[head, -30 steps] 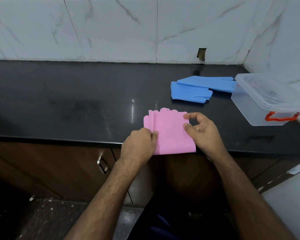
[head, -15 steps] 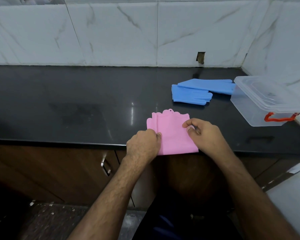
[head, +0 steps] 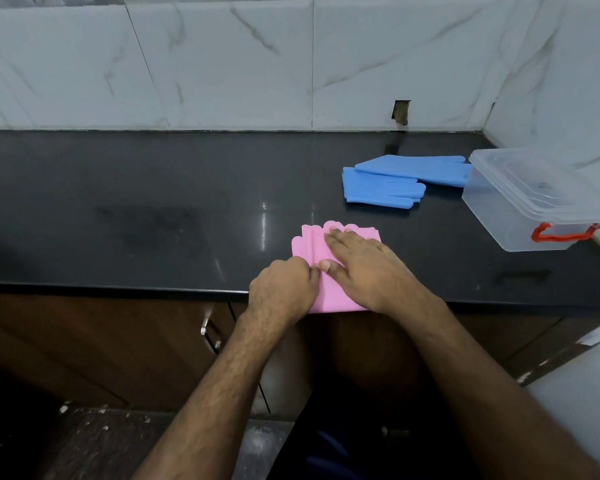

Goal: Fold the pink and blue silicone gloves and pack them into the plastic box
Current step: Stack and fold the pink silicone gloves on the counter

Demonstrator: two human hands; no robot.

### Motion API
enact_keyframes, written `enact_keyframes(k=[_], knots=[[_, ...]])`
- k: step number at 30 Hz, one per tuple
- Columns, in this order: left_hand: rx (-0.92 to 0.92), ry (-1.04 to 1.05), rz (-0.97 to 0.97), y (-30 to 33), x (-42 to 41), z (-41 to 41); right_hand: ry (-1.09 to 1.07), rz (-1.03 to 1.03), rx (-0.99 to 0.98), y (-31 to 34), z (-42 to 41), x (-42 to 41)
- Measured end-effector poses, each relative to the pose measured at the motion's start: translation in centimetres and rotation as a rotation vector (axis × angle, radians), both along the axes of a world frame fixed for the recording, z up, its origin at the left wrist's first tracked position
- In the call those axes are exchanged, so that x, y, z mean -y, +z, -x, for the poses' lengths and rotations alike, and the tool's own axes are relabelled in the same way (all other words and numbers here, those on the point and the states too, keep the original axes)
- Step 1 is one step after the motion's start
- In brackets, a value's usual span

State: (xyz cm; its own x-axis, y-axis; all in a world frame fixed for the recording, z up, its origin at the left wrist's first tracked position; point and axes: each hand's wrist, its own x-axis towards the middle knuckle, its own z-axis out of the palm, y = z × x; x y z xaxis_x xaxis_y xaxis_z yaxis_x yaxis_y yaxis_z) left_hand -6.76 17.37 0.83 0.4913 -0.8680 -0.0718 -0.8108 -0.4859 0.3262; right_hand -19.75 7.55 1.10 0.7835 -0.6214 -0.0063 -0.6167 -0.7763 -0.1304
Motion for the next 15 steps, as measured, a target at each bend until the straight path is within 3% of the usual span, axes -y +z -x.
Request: enact_keyframes(k=[11,15], knots=[[-0.088,0.039,0.105,-0.1,-0.2,-0.3,-0.088,0.067,0.121,-2.5,0.1,-0.7],[0.021,0.138,0.325,-0.2,0.0,-1.1,-0.089,0.053,0.121,-2.2,0.0,-0.8]])
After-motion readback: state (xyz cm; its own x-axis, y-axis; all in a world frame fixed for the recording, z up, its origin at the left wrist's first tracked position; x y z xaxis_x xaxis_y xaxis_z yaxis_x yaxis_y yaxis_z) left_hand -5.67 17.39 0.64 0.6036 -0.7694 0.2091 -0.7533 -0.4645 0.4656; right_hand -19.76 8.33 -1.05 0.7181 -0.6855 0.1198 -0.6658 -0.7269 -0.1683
